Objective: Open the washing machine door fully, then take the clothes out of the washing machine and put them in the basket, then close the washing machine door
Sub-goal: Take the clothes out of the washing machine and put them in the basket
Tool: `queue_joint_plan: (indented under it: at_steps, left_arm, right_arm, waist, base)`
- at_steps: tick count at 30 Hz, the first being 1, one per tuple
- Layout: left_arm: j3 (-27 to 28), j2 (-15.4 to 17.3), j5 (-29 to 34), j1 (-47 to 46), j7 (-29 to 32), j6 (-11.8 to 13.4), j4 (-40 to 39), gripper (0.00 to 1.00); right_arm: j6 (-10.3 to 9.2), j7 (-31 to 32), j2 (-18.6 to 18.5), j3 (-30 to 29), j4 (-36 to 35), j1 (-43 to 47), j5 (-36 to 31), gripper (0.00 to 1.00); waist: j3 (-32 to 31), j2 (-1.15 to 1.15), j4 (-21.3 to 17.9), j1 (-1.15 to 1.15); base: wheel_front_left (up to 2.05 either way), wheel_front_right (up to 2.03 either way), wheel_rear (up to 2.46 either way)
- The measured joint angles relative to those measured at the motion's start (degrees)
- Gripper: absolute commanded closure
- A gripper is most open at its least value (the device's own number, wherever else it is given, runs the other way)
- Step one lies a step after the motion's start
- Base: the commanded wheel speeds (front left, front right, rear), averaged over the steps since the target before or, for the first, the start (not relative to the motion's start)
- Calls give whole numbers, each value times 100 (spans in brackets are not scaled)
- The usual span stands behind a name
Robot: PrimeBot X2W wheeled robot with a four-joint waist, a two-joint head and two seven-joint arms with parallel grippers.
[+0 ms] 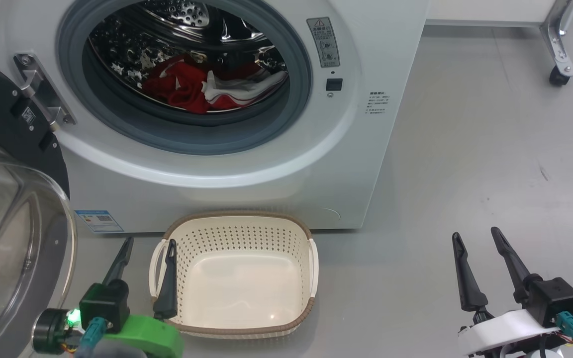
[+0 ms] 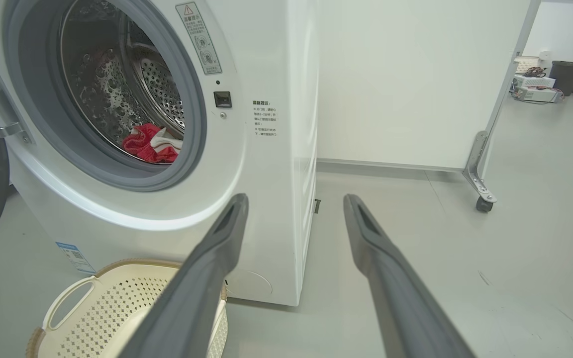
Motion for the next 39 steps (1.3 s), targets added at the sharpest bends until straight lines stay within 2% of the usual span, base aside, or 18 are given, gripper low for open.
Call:
queue_joint_plan:
  at_steps: [12,18,22,30,32,39]
  left_arm:
    - [-43,-8,-226,-769,309,-272,535,0]
    - [-76,-12,-389,-1290,662,-498,1017,0]
    - [-74,13,-435,-1741,947,-552,1328,0]
    - [-21,294,-405,-2764,1500,-681,1757,0]
    - [-12,454,-359,-3177,1780,-732,1919,0]
    - [169,771,-234,-4205,2234,-748,2082,0]
  right_arm:
    - [58,53,-54,64,-182,-256,0,0]
    - [59,53,-43,101,-233,-428,18,0]
    - [112,53,-38,129,-244,-556,69,0]
    - [160,52,45,236,-267,-827,190,0]
    - [162,52,70,234,-267,-928,240,0]
    - [179,44,151,267,-257,-1190,394,0]
  waist:
    - [545,0,-102,0]
    - [876,0,-271,0]
    - [1110,0,-409,0]
    - [1612,0,-733,0]
    - [1811,0,-862,0]
    - [2271,0,-1185,0]
  base:
    - [0,0,0]
    - [0,0,0]
    - [0,0,0]
    - [0,0,0]
    - [0,0,0]
    - [0,0,0]
